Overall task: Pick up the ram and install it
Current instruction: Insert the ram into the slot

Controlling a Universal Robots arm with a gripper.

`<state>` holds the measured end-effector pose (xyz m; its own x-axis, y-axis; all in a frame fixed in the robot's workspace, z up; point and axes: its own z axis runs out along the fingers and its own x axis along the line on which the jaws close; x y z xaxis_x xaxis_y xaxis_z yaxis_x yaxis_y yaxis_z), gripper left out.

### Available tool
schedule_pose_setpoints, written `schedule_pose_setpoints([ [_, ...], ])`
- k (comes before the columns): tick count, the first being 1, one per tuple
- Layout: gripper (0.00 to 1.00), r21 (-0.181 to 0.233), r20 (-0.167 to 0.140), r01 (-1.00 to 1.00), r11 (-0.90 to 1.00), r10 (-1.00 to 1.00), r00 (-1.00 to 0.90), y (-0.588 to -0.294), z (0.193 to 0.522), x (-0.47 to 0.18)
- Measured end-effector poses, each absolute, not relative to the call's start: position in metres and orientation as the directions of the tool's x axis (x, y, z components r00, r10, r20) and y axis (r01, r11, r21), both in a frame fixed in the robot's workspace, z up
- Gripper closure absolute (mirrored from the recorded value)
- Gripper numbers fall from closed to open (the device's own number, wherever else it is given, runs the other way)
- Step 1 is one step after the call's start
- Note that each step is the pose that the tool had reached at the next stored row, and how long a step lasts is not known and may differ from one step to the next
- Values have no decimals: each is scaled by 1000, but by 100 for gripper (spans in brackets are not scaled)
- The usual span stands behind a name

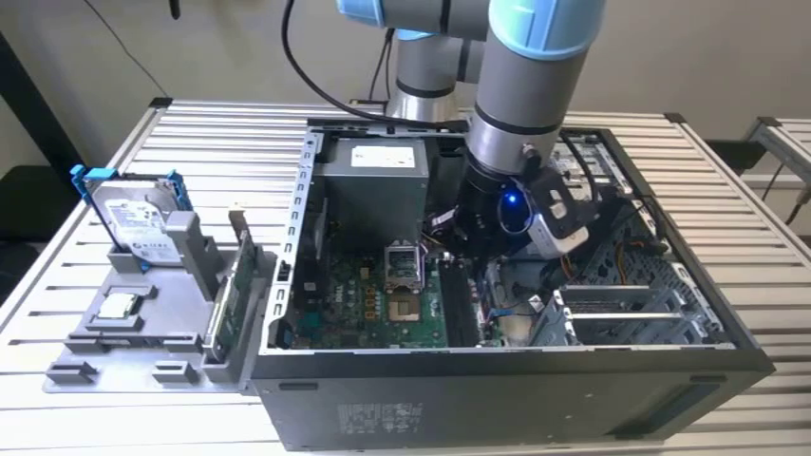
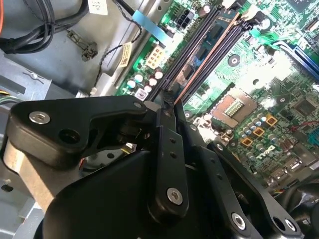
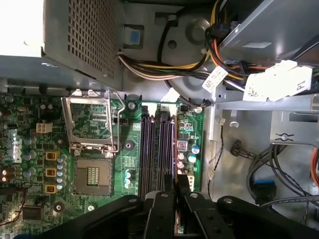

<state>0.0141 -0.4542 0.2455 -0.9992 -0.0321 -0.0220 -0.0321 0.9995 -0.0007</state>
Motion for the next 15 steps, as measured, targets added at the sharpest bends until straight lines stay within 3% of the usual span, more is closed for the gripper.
schedule_pose_setpoints([
  [15,85,-2,-21,-29,1000,-29,-999,-455,239,14],
])
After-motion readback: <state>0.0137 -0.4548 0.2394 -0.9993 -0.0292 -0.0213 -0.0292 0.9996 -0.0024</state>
